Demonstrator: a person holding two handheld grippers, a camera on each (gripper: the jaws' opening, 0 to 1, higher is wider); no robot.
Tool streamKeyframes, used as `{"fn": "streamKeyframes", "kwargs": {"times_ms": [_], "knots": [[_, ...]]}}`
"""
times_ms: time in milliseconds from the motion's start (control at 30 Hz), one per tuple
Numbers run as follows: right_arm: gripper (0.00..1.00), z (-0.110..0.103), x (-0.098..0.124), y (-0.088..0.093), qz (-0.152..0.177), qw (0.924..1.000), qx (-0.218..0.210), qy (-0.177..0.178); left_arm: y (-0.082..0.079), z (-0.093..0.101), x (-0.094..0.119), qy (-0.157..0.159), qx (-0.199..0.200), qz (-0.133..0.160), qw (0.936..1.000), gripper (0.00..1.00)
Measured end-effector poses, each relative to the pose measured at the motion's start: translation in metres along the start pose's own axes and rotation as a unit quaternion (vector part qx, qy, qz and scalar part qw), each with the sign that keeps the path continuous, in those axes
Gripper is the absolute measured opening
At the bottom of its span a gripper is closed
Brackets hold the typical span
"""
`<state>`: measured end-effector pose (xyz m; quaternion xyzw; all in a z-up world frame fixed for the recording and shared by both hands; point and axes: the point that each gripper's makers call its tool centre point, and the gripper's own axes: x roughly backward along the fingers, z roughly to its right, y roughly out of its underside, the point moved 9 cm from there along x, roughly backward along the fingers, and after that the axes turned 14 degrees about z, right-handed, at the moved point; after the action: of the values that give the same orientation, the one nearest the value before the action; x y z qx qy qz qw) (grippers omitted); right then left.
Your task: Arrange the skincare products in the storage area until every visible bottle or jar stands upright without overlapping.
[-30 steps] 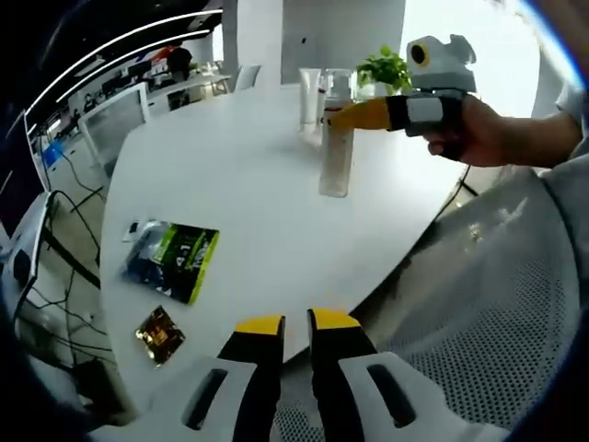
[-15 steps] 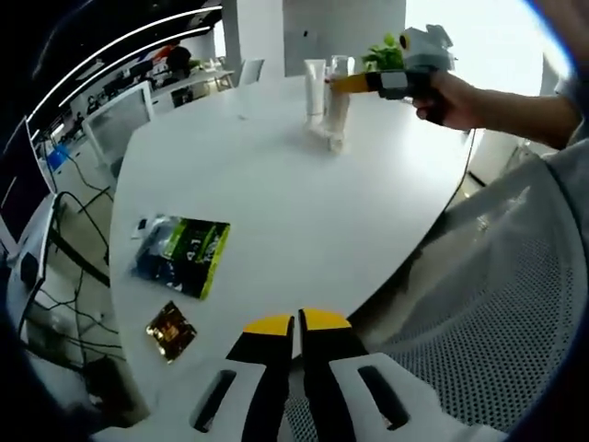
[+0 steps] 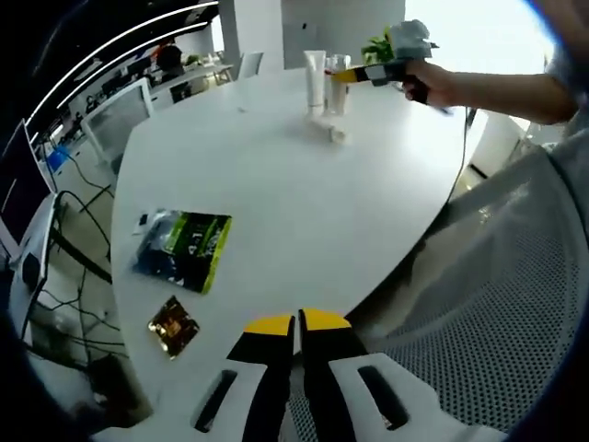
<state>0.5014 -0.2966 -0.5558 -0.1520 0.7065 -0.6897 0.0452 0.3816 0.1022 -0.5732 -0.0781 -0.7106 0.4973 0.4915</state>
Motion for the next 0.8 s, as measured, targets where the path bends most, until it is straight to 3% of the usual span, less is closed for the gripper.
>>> {"fn": "streamKeyframes", "kwargs": {"times_ms": [233, 400, 800], "knots": [[0.15, 0.016, -0.008, 0.002, -0.006, 0.9995, 0.013, 0.028, 0.001, -0.003, 0.001, -0.016, 0.008, 0.002, 0.9998, 0.00], [0.15, 0.030, -0.014, 0.010, -0.018, 0.9980, 0.024, 0.055, 0.003, -0.002, 0.000, -0.011, 0.005, -0.007, 0.9999, 0.00], [0.15, 0.041, -0.034, 0.021, -0.011, 0.9969, 0.035, 0.070, 0.004, -0.002, 0.000, -0.011, 0.008, -0.004, 0.9999, 0.00]]}}
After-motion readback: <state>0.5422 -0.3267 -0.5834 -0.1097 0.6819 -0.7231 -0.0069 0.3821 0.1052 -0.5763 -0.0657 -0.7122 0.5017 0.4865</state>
